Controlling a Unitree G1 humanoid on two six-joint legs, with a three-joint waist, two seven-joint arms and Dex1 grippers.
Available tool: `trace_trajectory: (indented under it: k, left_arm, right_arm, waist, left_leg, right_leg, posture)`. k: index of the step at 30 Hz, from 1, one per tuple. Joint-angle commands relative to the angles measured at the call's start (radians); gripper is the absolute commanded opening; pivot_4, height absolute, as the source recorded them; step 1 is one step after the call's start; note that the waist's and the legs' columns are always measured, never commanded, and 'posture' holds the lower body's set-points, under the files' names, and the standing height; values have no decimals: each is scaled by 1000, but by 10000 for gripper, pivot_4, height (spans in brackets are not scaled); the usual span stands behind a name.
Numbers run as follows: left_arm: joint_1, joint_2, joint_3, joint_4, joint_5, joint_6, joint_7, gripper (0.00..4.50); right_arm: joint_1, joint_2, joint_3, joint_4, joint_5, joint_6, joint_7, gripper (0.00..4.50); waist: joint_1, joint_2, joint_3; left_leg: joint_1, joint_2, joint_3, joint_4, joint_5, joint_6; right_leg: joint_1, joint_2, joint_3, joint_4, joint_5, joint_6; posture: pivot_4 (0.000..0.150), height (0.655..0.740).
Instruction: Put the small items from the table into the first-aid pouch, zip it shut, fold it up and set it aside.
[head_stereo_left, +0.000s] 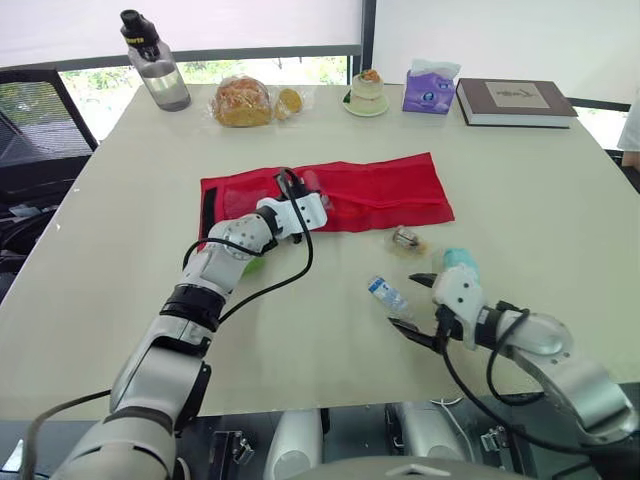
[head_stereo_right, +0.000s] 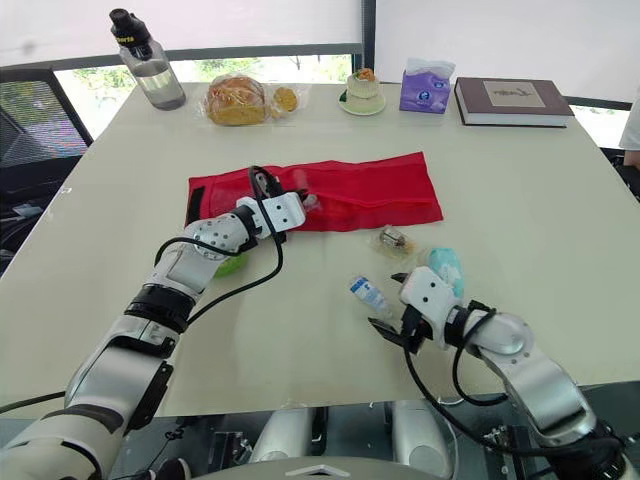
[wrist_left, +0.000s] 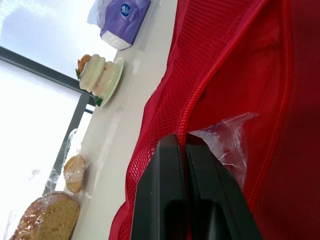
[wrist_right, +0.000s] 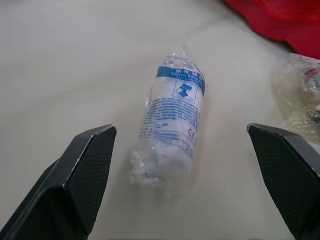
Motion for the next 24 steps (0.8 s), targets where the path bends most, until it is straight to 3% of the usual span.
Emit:
trace_trajectory:
  k: [1, 4, 8, 14, 24]
  left_arm:
    - [-3, 1, 18, -61, -17, 9, -6, 0]
    - [-6, 6, 24, -62, -20, 9, -12, 0]
    - [1, 5, 29, -80, -25, 11, -21, 0]
    - [12, -27, 27, -125, -29, 31, -23, 0]
    - [39, -92, 16, -227, -14, 93, -10, 0]
  right_arm:
    - [-23, 16, 9, 4, -33, 25, -32, 32712]
    - [-18, 24, -1, -16, -31, 52, -39, 17256]
    - [-6, 47, -65, -83, 36, 129, -48, 1506]
    - [-121, 65, -143, -95, 77, 241, -76, 1249]
    - [-455, 138, -36, 229, 9, 314, -106, 1249]
  waist:
    - [0, 0, 0]
    - [3, 0, 0]
    - [4, 0, 0]
    - [6, 0, 0]
    - [7, 0, 0]
  left_leg:
    - [0, 0, 0, 0, 0, 0]
    - [0, 0, 0, 0, 0, 0]
    - [0, 0, 0, 0, 0, 0]
    - [0, 0, 0, 1, 0, 0]
    - [-1, 0, 0, 1, 0, 0]
  right_leg:
    - [0, 0, 0, 0, 0, 0]
    - [0, 0, 0, 0, 0, 0]
    - [0, 0, 0, 0, 0, 0]
    - [0, 0, 0, 1, 0, 0]
    - [0, 0, 0, 1, 0, 0]
  posture:
    - [1500, 7400]
    - [1500, 7400]
    - [1500, 7400]
    - [1500, 7400]
    - [1500, 7400]
